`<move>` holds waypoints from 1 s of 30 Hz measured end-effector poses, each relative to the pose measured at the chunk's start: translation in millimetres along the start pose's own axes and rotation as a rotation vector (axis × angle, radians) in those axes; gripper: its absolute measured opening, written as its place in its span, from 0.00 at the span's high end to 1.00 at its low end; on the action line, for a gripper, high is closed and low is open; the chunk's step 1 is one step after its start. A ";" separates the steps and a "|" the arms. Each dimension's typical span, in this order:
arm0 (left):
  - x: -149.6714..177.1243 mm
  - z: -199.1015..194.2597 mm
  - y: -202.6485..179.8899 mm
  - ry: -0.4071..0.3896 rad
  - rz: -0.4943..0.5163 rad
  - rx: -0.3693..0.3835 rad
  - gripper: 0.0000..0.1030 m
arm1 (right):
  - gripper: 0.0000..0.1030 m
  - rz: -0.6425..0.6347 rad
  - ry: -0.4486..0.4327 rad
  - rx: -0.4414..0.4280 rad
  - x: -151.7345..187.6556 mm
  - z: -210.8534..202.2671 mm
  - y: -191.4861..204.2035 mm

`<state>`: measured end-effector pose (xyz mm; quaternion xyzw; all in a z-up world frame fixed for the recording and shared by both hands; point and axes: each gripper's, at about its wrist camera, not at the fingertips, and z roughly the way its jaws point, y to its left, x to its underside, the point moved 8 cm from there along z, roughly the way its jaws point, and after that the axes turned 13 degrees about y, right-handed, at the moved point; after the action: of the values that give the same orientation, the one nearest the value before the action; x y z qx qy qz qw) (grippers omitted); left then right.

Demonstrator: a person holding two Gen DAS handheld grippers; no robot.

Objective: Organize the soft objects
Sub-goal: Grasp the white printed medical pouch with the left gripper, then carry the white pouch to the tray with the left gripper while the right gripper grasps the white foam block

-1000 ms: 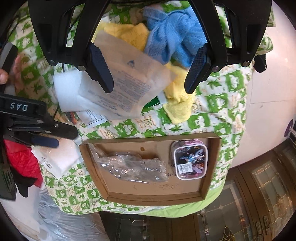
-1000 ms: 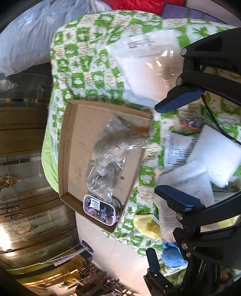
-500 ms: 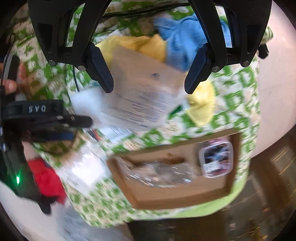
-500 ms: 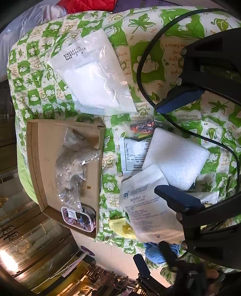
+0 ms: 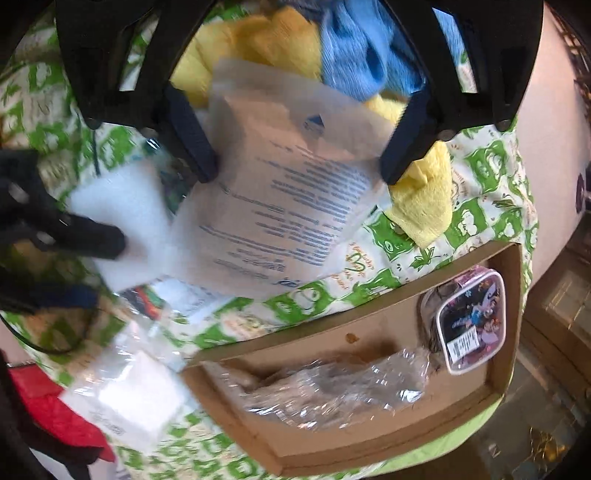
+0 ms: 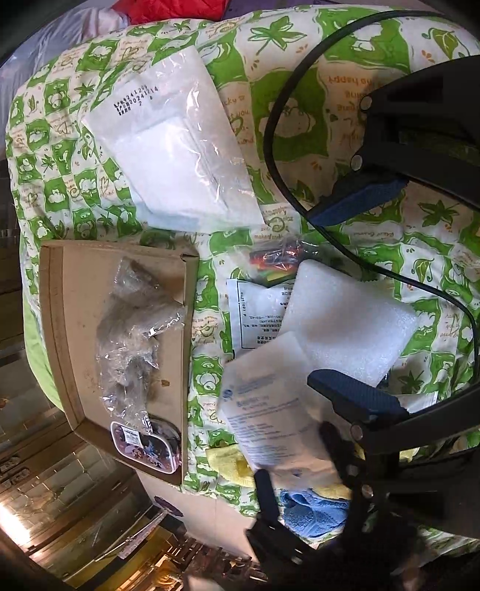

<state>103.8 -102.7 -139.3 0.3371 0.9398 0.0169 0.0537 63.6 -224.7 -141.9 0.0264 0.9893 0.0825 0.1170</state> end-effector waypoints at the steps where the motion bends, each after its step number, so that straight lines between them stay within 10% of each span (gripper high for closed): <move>1: -2.8 3.8 1.2 0.006 -0.004 0.000 0.02 | 0.22 0.000 0.002 0.002 0.1 0.6 -0.1; 10: -26.8 18.8 2.2 0.004 -0.002 0.008 0.04 | 0.22 -0.044 0.073 0.003 9.0 17.2 16.7; 15: -23.0 0.0 14.2 -0.065 -0.048 0.031 0.50 | 0.22 -0.046 0.094 -0.013 12.1 25.0 20.7; 18: -16.1 -9.8 20.3 -0.082 -0.077 0.055 0.61 | 0.22 -0.034 0.089 -0.019 11.6 24.6 18.0; 30: 8.2 -35.3 27.6 -0.141 -0.227 0.248 0.62 | 0.23 -0.026 0.118 -0.035 4.0 33.0 18.4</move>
<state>111.1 -76.0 -103.0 0.2332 0.9606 -0.1292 0.0790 68.1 -201.1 -171.4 0.0067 0.9932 0.0995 0.0600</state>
